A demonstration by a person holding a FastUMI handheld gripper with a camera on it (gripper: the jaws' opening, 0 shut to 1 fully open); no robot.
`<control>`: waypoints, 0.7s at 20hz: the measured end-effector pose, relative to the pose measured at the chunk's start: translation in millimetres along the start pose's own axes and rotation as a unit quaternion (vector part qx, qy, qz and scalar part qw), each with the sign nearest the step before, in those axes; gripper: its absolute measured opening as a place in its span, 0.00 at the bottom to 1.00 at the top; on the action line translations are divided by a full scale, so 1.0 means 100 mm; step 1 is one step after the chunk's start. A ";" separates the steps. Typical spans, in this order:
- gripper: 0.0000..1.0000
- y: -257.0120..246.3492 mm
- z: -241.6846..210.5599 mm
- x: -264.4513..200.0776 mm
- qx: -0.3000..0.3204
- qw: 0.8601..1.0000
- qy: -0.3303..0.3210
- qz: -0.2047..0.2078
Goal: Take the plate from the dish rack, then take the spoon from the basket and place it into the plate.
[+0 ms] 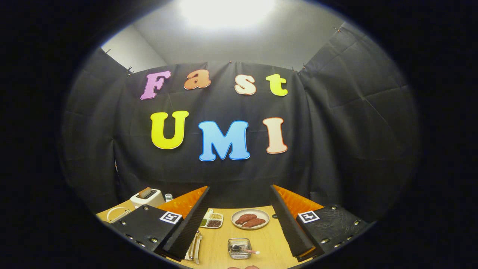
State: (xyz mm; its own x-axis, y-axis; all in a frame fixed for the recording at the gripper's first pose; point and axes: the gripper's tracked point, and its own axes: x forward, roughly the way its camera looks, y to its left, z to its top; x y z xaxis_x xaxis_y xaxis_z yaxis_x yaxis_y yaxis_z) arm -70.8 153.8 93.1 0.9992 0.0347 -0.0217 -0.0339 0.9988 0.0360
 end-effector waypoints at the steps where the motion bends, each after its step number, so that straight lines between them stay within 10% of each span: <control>1: 0.97 0.06 -0.03 0.01 0.002 1.000 0.008 0.005; 9: 0.98 0.84 -0.74 0.21 0.083 0.970 0.206 0.095; 14: 0.99 1.32 -1.16 0.24 0.111 0.923 0.340 0.140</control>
State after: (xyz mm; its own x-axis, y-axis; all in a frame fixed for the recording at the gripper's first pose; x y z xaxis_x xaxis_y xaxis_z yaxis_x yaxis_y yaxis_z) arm -54.0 291.0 -18.2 0.7047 0.3798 -0.5993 -0.2077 0.9181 0.3375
